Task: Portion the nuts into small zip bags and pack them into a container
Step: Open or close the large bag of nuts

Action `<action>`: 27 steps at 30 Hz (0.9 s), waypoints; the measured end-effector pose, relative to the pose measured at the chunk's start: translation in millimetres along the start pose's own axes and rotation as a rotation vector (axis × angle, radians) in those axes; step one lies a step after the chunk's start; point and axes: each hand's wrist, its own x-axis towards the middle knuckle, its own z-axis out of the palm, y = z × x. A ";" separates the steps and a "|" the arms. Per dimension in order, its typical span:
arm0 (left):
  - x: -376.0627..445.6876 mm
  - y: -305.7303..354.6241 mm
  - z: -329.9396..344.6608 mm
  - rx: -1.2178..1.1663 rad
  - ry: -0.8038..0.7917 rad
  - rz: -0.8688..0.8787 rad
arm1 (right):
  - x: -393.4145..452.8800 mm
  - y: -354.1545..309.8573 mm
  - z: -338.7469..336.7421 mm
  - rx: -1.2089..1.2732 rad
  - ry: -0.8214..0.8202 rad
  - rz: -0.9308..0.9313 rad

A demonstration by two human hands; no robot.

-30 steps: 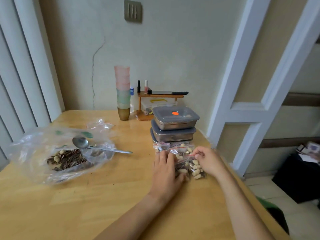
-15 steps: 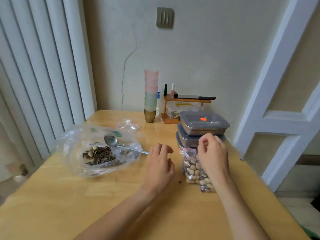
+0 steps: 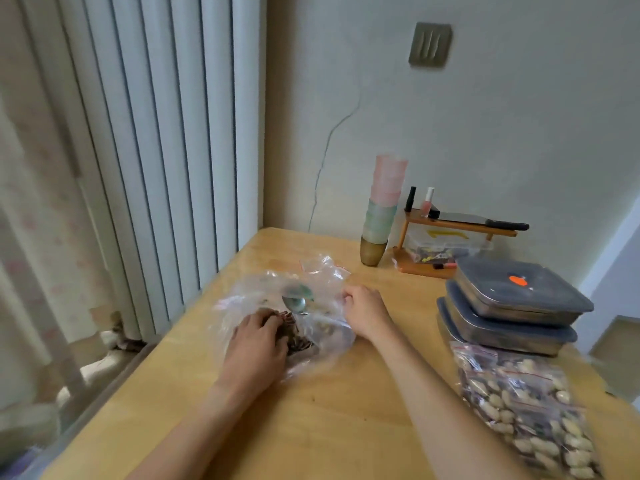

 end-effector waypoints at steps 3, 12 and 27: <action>-2.9 -3.9 7.1 -0.016 -0.145 0.020 | 33.5 4.1 21.5 0.100 0.124 0.088; -0.8 1.1 9.4 0.073 -0.181 0.113 | 86.9 5.1 50.6 -0.006 -0.036 0.022; 2.9 16.2 -30.0 -0.677 0.133 -0.019 | -15.1 -67.7 -43.1 0.496 0.199 0.035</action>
